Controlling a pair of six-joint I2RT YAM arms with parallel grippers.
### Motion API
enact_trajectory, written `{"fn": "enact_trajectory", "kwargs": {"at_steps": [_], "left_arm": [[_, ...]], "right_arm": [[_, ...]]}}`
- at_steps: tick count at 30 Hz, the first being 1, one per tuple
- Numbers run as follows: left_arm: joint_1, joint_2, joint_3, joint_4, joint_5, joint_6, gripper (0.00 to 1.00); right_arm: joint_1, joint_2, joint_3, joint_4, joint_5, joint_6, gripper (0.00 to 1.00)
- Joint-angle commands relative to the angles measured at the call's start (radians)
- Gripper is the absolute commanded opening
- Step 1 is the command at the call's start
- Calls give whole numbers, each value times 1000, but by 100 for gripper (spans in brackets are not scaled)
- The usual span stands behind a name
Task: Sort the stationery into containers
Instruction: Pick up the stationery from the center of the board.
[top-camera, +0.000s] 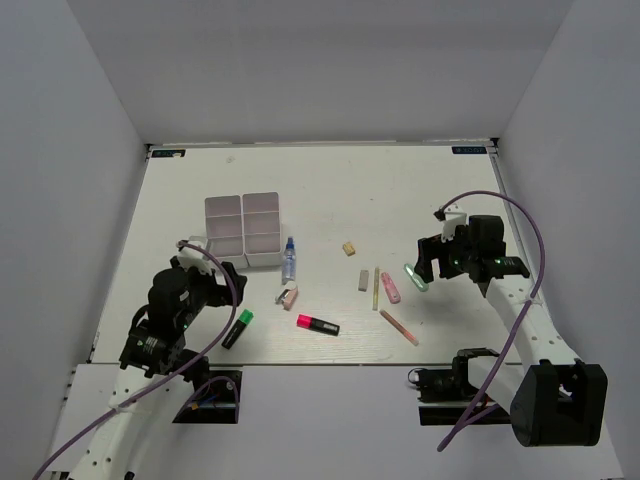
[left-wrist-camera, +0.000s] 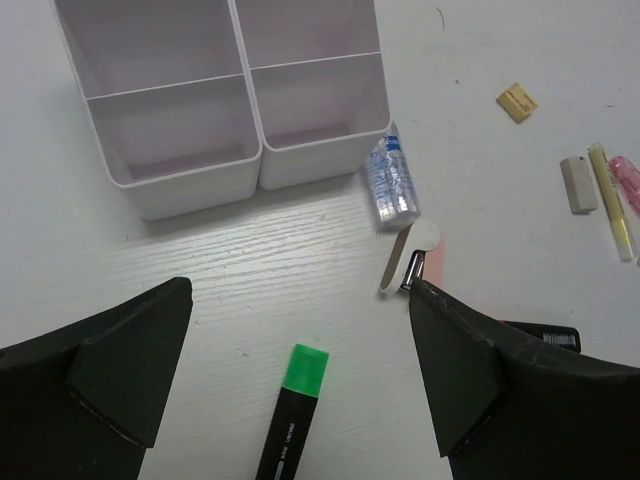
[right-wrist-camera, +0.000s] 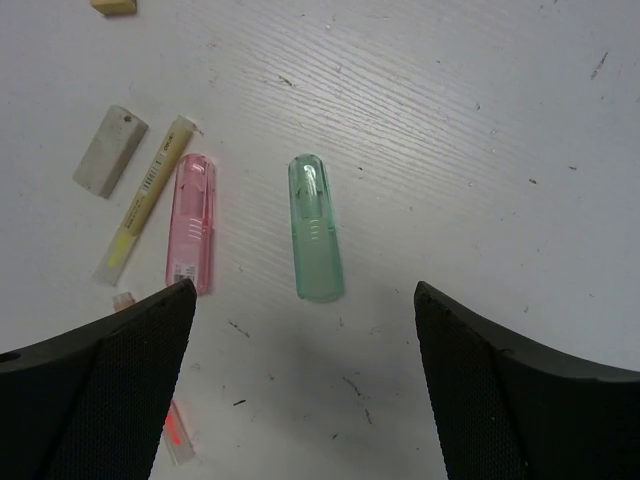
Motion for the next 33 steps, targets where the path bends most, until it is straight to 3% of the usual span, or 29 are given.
{"fn": "enact_trajectory", "kwargs": {"at_steps": [1,7,10,12,13,14,17,18,19,20,21,22,23,24,25,27,28,29,30,33], "left_arm": [[7,9,8,-8,43,3,100],[6,36,14,-14,58,-3,100],[7,48,14,-14,64,-6,95],[6,76,17,-14,77,-9,62],[4,84,17,-23,99,-7,37],[7,113,23,-23,113,-6,0],[7,197,45,-46,188,-6,0],[7,234,57,-64,236,2,2],[7,274,72,-90,241,6,14],[6,297,78,-101,253,11,26],[4,320,83,-114,276,31,45],[-5,385,95,-138,294,36,56],[-14,404,101,-141,308,39,73],[-24,423,106,-144,310,45,81],[-42,487,118,-138,328,43,85],[-94,530,156,-131,311,31,91],[-109,544,169,-118,269,31,91],[-140,567,216,-117,247,30,91],[-169,584,232,-120,221,28,91],[-238,631,269,-69,72,10,75]], "right_arm": [[-5,-4,52,-15,-31,-12,91],[-5,-7,39,-8,-36,-20,91],[-5,-19,29,-12,-54,-34,91],[0,-43,15,-14,-105,-60,91],[-2,-48,10,-18,-140,-90,74],[1,-51,13,-31,-171,-115,1],[0,-48,35,-76,-229,-133,0],[-2,-47,44,-87,-261,-143,40],[1,-48,44,-88,-270,-152,88],[1,-47,44,-88,-283,-155,91],[6,-45,39,-81,-310,-160,91],[6,-42,36,-74,-318,-161,85],[4,-34,38,-62,-327,-178,64],[7,-28,36,-54,-333,-180,38],[4,-16,38,-48,-330,-177,0],[7,21,50,-16,-317,-164,0],[4,32,56,-6,-312,-164,54],[6,41,65,-2,-309,-161,73],[4,80,91,-5,-313,-143,76],[4,142,162,-37,-336,-100,72]]}}
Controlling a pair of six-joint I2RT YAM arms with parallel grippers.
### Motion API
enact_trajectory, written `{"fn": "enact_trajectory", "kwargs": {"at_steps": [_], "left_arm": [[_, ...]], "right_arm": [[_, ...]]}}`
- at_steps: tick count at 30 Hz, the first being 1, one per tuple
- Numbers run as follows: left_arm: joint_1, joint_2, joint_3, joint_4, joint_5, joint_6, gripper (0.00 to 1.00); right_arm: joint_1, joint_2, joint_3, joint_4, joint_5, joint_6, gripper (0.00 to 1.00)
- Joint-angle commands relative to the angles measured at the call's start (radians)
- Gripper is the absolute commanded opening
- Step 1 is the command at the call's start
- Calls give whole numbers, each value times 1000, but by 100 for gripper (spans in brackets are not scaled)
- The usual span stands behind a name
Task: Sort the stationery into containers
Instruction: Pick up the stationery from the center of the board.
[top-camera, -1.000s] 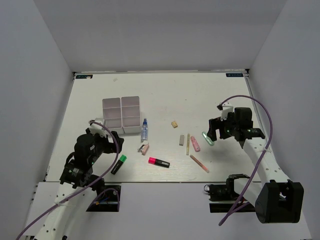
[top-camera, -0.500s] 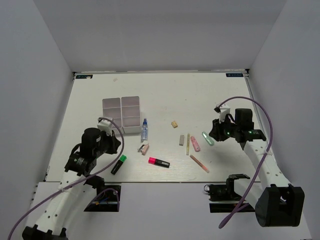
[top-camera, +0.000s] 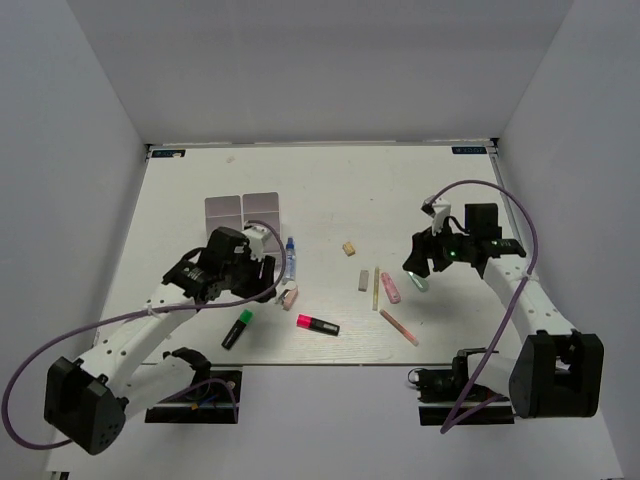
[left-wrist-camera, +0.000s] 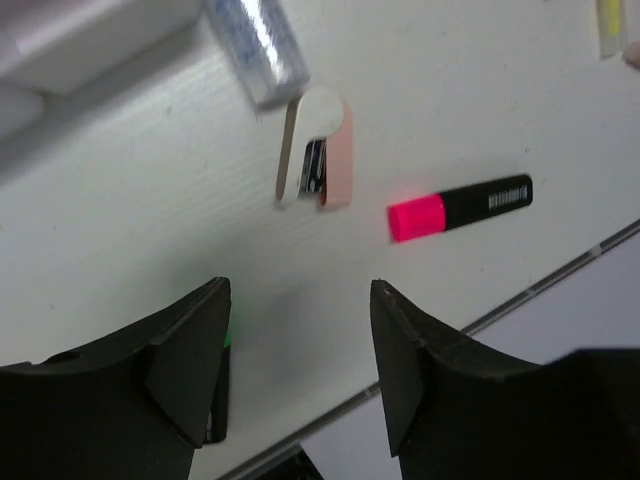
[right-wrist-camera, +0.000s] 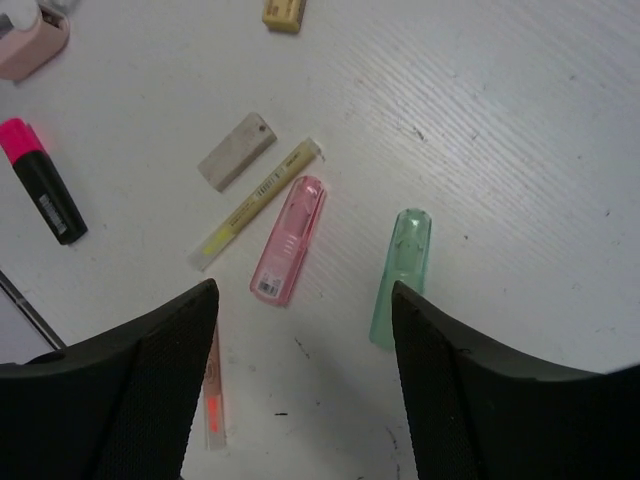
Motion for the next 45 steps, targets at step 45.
{"fn": "enact_trajectory", "kwargs": {"at_steps": [45], "left_arm": [[-414,698,103,549,-956,-491,61]], "right_arm": [[-42,-22,-2,29,-104,4,73]]}}
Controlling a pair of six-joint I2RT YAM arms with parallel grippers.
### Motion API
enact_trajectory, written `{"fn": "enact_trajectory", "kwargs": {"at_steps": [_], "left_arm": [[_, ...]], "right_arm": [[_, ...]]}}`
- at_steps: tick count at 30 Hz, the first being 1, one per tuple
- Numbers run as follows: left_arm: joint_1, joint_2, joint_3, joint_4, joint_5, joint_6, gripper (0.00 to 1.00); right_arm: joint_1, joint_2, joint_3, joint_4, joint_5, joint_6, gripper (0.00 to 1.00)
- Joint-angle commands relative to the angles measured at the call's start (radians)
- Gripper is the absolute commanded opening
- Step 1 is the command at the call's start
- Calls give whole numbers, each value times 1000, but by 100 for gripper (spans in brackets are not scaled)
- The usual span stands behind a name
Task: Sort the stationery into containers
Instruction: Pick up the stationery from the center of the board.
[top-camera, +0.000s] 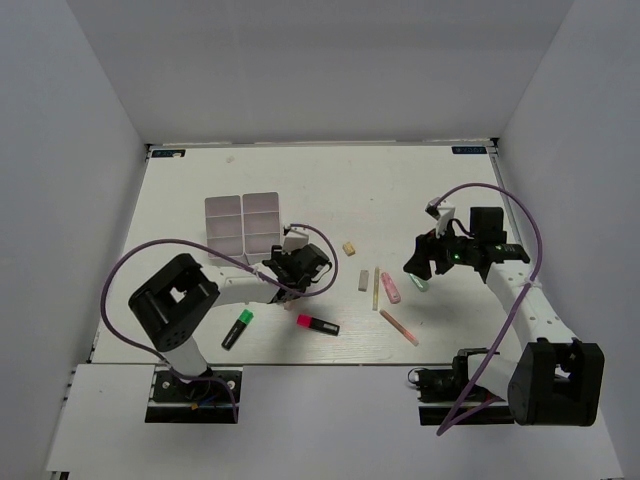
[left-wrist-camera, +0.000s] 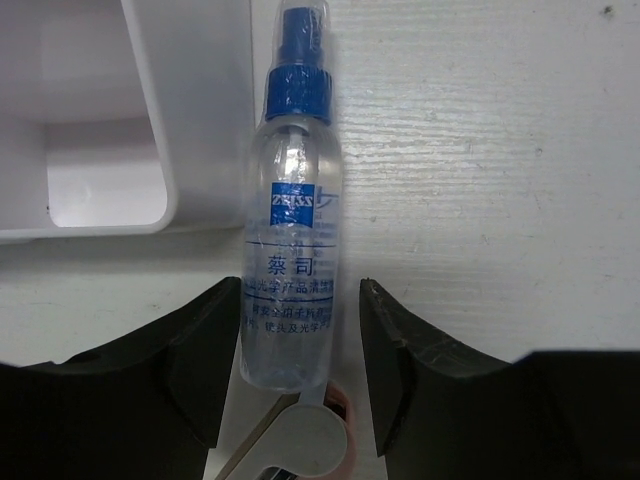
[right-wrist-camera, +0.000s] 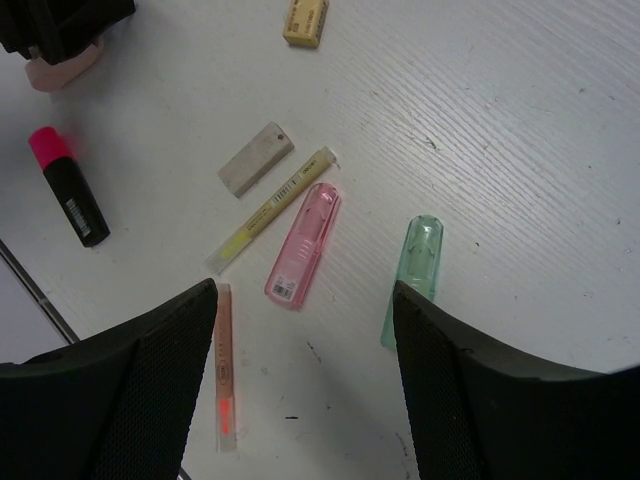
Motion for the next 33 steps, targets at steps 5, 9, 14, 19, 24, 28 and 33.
{"fn": "enact_trajectory", "kwargs": {"at_steps": [5,9,14,19,24,28,33], "left_arm": [[-14,47,16,-2,-51,-58,56],[-20,87,37,-8,-37,-61,33],[-54,69,56,-25,7,-61,13],[-106,-14,125,-86,92,-30,5],[-80,-94,235,-183,203,63,0],[-2,-189,314,-252,389,203,0],[329,-293,312,-326,782,294,0]], "right_arm": [[-16,-17,-6,11,-43,-12,73],[-23,-22,-6,12,-47,-10,73],[-26,-26,-9,9,-50,-10,73],[-27,-29,-9,9,-63,-9,73],[-55,-36,-11,9,-70,-18,73],[-61,-43,-17,12,-78,-21,73],[-67,-54,-17,-4,-96,-27,73]]}}
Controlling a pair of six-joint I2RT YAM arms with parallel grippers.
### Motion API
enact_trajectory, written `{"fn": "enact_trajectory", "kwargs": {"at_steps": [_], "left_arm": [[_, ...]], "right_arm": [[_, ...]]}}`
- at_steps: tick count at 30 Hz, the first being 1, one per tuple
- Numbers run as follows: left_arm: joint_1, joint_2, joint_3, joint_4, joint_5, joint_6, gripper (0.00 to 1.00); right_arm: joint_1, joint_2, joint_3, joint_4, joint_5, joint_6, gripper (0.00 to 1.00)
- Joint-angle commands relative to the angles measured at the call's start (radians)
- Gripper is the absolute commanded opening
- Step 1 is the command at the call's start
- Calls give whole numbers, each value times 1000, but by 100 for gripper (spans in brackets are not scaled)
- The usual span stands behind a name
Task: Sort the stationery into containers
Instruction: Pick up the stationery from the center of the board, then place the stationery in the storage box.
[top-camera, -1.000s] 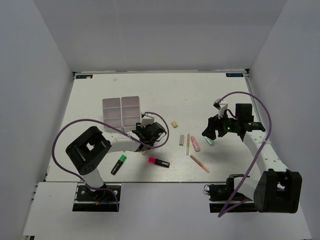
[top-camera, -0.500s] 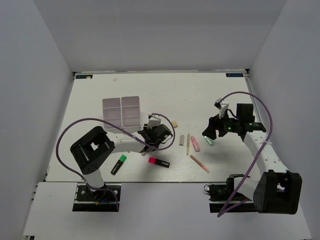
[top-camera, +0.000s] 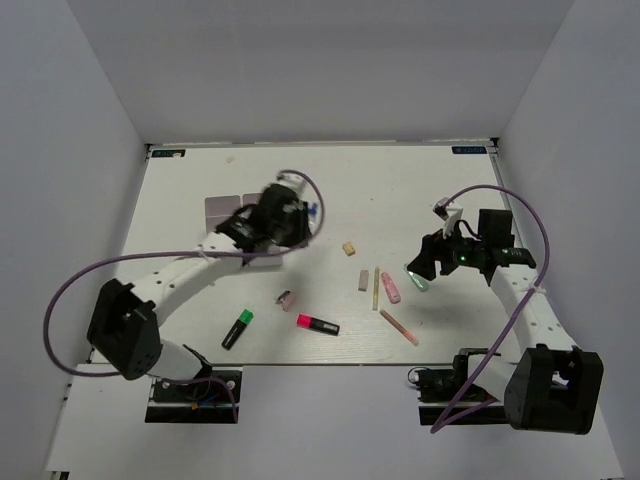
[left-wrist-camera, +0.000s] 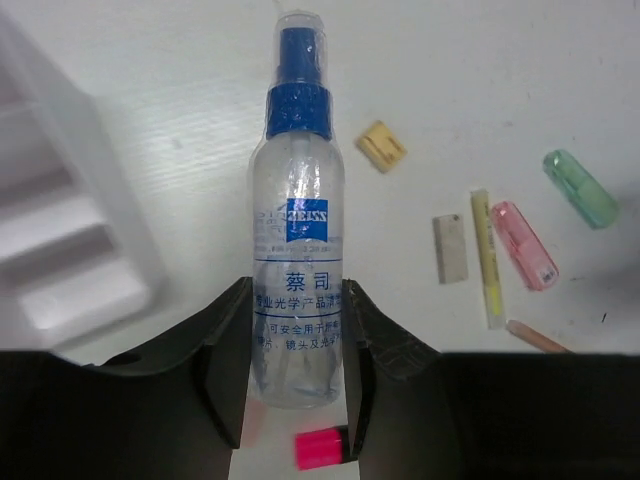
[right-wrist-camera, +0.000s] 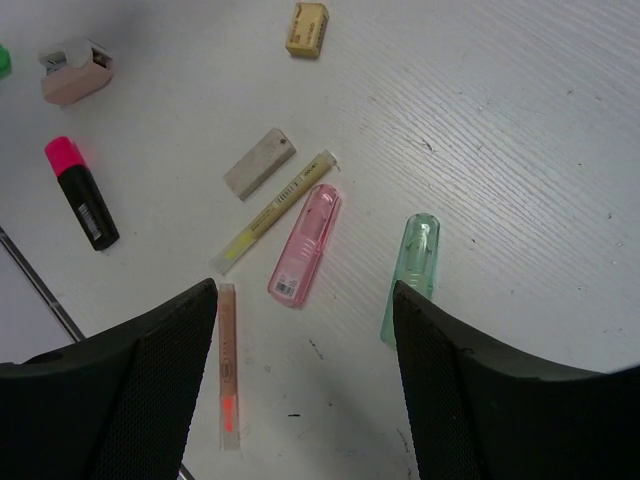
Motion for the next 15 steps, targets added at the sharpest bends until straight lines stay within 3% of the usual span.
{"fn": "enact_trajectory", "kwargs": {"at_steps": [1,7,9,15], "left_arm": [[223,-116,16,-107,405,92,0],[526,-158,197,-345,728,141,0],[550,-158,249,-382,753,193,0],[559,-244,177,-381,687,652,0]], "right_arm": [[-9,-40,-3,7,-44,-19,73],[-14,-29,-4,7,-72,-24,73],[-14,-32,-4,3,-75,-25,73],[-17,-34,-4,0,-93,-27,73]]}}
